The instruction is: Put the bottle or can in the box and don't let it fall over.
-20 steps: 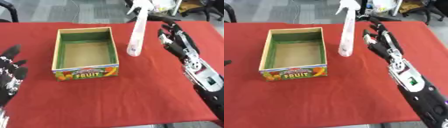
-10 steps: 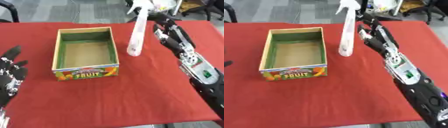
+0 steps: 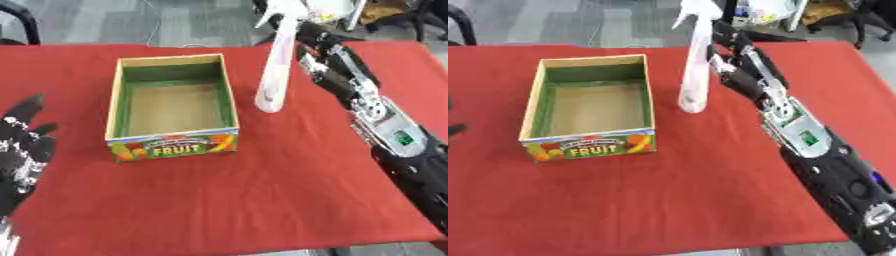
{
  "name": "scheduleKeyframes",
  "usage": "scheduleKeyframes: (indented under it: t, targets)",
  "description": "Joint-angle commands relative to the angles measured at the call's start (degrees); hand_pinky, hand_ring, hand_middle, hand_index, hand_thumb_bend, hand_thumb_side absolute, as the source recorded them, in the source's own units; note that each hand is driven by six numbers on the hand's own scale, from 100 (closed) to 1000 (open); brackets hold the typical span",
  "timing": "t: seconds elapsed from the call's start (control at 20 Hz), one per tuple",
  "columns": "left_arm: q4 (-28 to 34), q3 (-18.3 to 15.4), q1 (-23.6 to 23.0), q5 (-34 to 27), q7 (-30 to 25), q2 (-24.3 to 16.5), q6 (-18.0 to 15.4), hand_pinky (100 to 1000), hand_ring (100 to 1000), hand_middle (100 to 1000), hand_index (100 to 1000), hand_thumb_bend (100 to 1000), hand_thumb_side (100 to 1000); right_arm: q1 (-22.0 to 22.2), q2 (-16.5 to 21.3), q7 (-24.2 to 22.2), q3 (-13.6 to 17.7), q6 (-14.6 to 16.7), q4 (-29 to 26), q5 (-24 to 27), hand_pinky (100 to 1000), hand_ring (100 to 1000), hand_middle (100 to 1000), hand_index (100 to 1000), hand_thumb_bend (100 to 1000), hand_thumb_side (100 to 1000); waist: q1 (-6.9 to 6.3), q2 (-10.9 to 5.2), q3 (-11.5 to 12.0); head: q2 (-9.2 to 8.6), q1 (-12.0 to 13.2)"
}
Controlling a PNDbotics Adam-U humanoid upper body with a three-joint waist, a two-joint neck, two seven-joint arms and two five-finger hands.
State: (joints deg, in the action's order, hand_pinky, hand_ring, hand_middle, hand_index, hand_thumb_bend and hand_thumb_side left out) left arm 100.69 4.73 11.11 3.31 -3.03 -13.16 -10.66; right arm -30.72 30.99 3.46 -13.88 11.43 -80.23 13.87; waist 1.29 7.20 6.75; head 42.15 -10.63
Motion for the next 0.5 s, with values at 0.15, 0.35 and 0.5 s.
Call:
scheduleKeyframes:
  t: [0.15, 0.35, 0.5]
  targets:
    - [0.8, -0.1, 0.6, 0.0, -0.3, -0.3, -0.1, 837, 1000, 902, 907, 575, 672, -2.2, 0.5, -0.7, 0.1, 0.6, 1.5, 0.3, 887, 1000, 1000, 1000, 100, 489, -0.25, -0.91, 0.2, -0.3, -0.2]
    - [0.8, 0.0, 0.7, 0.0, -0.3, -0.2, -0.2, 837, 1000, 902, 908, 573, 672, -3.1, 0.2, -0.9, 0.1, 0.9, 2.8, 0.2, 888, 1000, 1000, 1000, 100, 490, -0.38, -0.85, 0.4, -0.31, -0.3]
    - [0.9, 0.0, 0.7, 0.0, -0.3, -0.2, -0.2, 837, 1000, 902, 907, 572, 672, -3.5, 0.0, -0.9, 0.1, 1.1, 3.7, 0.0, 888, 1000, 1000, 1000, 100, 492, -0.44, -0.84, 0.6, -0.31, -0.3]
